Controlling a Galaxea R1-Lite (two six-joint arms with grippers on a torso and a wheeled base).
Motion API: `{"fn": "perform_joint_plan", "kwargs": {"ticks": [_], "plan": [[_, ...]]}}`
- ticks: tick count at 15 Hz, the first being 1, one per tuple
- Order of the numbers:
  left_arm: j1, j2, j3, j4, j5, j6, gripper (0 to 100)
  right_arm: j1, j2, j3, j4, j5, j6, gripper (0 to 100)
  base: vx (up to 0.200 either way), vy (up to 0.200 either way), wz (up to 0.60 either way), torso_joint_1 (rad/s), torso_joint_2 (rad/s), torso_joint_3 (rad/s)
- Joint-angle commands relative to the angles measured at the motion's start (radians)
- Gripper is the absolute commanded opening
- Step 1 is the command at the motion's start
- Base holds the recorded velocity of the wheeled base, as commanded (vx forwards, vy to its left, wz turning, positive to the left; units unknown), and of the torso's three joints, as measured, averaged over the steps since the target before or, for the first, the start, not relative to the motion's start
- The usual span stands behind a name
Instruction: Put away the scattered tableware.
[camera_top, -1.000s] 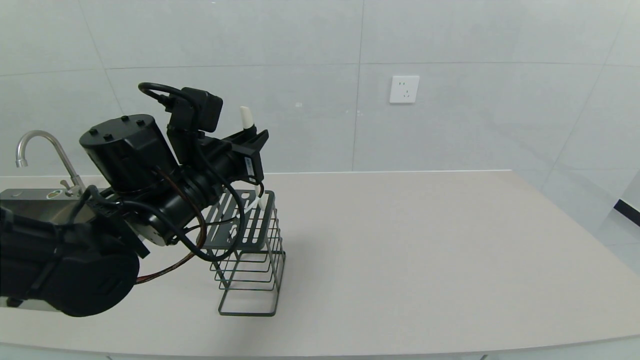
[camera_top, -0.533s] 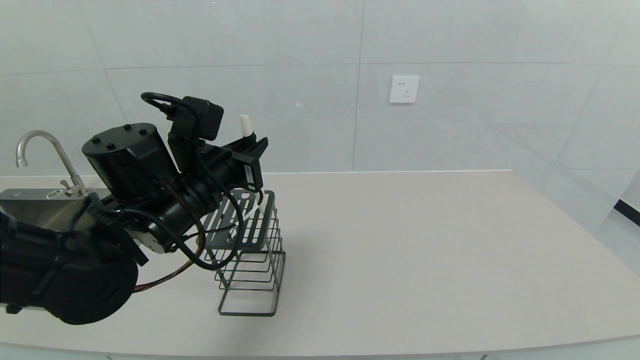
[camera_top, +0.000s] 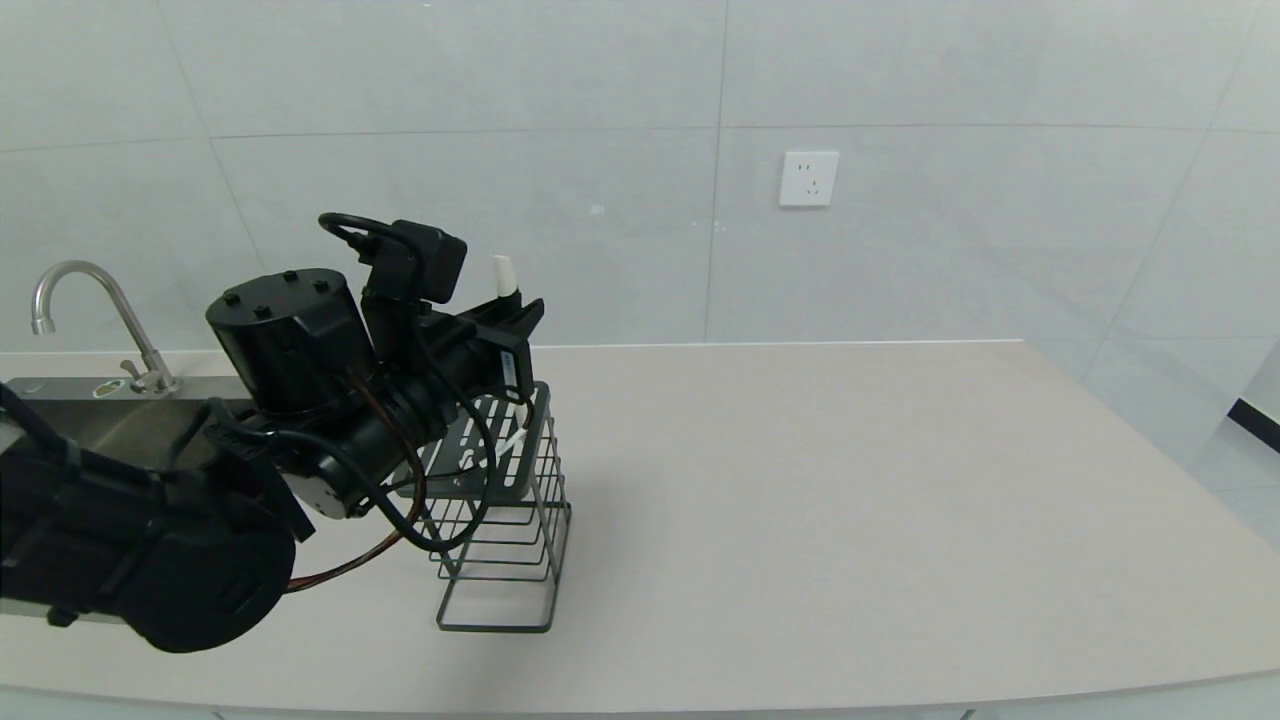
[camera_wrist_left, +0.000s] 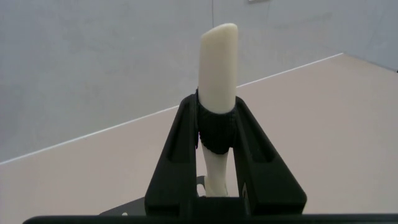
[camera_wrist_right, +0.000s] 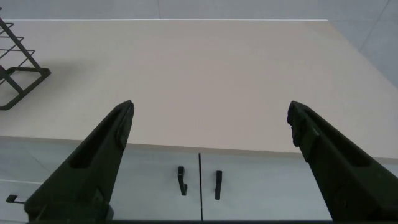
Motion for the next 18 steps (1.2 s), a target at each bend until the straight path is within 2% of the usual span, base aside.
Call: {"fn": "perform_joint_plan", "kwargs": {"ticks": [1, 18], "plan": [[0.0, 0.015, 0.0, 0.0, 0.001, 0.002, 0, 0.0, 0.003, 0.0, 0.0, 0.0, 0.0, 100, 0.0, 0.0, 0.0, 0.0, 0.0, 0.0], [-0.017, 0.073, 0.002, -0.001, 0.001, -0.001, 0, 0.0, 0.003, 0.0, 0.0, 0.0, 0.0, 100, 0.0, 0.0, 0.0, 0.0, 0.0, 0.0]]}}
